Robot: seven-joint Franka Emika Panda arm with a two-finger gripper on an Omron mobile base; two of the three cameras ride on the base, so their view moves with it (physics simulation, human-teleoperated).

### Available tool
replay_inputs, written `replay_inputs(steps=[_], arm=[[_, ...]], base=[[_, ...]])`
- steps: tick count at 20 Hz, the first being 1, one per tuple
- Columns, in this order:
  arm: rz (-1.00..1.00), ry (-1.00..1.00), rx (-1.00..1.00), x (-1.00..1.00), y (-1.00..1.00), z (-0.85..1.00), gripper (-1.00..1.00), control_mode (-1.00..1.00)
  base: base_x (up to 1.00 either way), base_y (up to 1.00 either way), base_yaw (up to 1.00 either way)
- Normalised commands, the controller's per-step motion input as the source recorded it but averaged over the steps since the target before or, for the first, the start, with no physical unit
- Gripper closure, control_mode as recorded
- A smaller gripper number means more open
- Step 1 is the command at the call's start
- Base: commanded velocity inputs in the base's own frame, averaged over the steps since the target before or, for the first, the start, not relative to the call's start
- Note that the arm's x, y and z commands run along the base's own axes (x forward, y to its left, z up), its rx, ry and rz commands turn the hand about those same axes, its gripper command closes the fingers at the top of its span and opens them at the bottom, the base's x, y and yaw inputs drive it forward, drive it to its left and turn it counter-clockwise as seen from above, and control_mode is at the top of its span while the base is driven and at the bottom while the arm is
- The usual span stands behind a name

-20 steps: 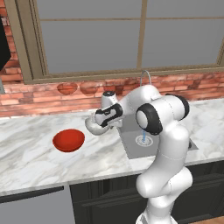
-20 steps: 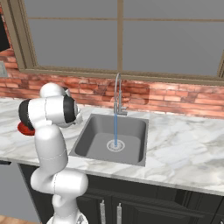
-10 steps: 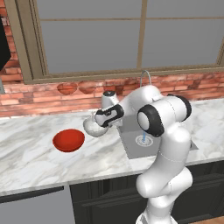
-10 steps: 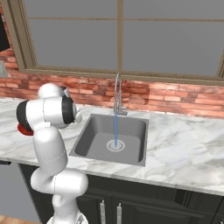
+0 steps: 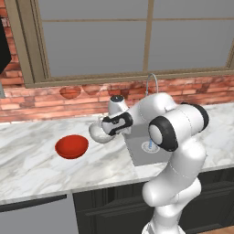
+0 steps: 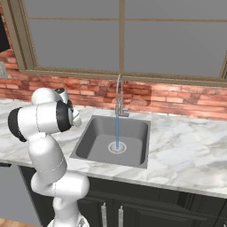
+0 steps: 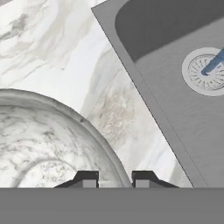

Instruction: Rinse each bowl for a few seconds and place them down in the sink or on the counter.

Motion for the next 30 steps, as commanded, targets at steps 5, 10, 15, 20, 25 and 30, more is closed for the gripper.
replay_inputs(steps=[5, 10, 15, 20, 25, 30], arm=[[-0.18, -0.06, 0.0, -0.19, -0.29, 0.11, 1.0, -1.0], [-0.21, -0.03, 0.0, -0.04, -0.24, 0.2, 1.0, -1.0], [-0.2, 0.0, 0.0, 0.0, -0.14, 0.16, 1.0, -1.0], [-0.21, 0.01, 0.0, 0.0, -0.26, 0.09, 1.0, -1.0], [-0.22, 0.03, 0.0, 0.0, -0.28, 0.04, 1.0, -1.0], [-0.23, 0.02, 0.0, -0.07, -0.34, 0.02, 1.0, -1.0]], base=[[0.0, 0.0, 0.0], [0.0, 0.0, 0.0], [0.0, 0.0, 0.0], [0.0, 0.0, 0.0], [0.0, 0.0, 0.0], [0.0, 0.0, 0.0]])
